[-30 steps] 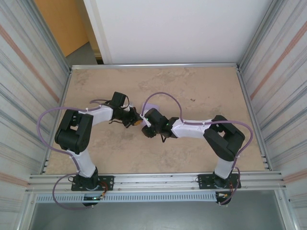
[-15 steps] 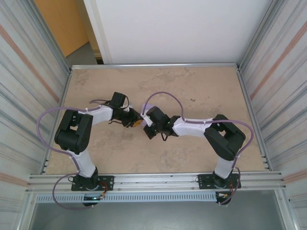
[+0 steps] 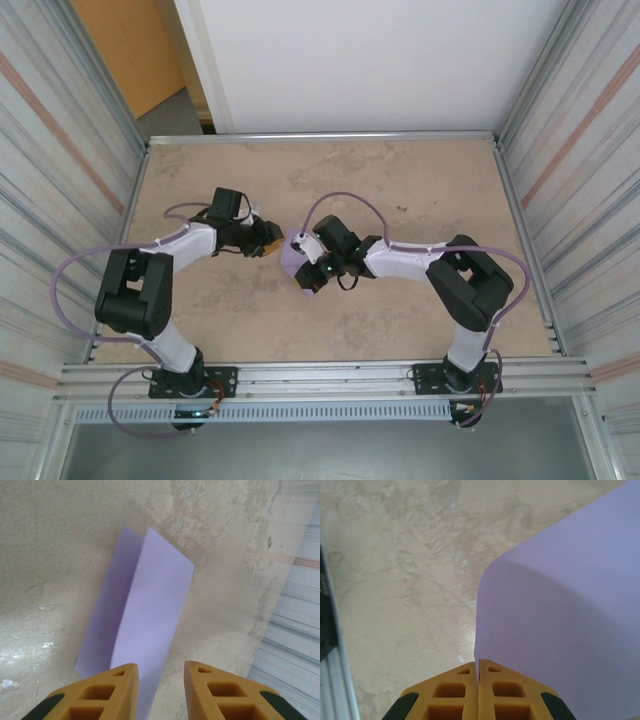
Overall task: Fold a paper plane with a square sheet of paper (pick it up from the middle)
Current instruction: Third fold the triangle at the center of the table.
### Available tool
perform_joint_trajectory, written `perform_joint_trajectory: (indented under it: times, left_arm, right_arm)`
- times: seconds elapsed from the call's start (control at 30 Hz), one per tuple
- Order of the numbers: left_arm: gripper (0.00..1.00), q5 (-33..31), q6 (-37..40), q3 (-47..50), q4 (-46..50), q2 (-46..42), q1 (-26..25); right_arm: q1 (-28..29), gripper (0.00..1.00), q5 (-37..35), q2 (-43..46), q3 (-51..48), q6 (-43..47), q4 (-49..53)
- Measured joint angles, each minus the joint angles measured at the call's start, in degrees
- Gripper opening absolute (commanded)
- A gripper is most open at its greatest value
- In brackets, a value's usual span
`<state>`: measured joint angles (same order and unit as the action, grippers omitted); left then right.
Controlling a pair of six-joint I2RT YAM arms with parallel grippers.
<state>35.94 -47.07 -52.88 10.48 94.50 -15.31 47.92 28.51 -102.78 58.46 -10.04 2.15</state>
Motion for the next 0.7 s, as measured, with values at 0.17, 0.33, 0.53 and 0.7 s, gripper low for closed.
perform_joint_trajectory:
  times: [0.17, 0.33, 0.53, 0.7]
  left_arm:
    - [0.24, 0.0, 1.2, -4.8, 0.8, 6.2, -2.8]
    - [0.20, -0.5, 2.6, -9.2, 2.3, 12.6, -4.1]
    - [0.17, -2.9, 4.4, -12.0, 6.1, 16.4, -4.2]
    - [0.16, -3.1, 5.7, -13.8, 8.3, 17.7, -4.4]
  right_arm:
    - [0.0, 0.03, 2.9, -0.4, 0.0, -0.2, 0.3]
    - [-0.1, 0.03, 3.0, -0.7, 0.0, -0.3, 0.9]
    - [-1.0, 0.03, 2.4, -1.1, 0.0, -1.7, 1.1]
    - [-2.3, 0.04, 0.9, -1.1, 0.0, -3.2, 1.4]
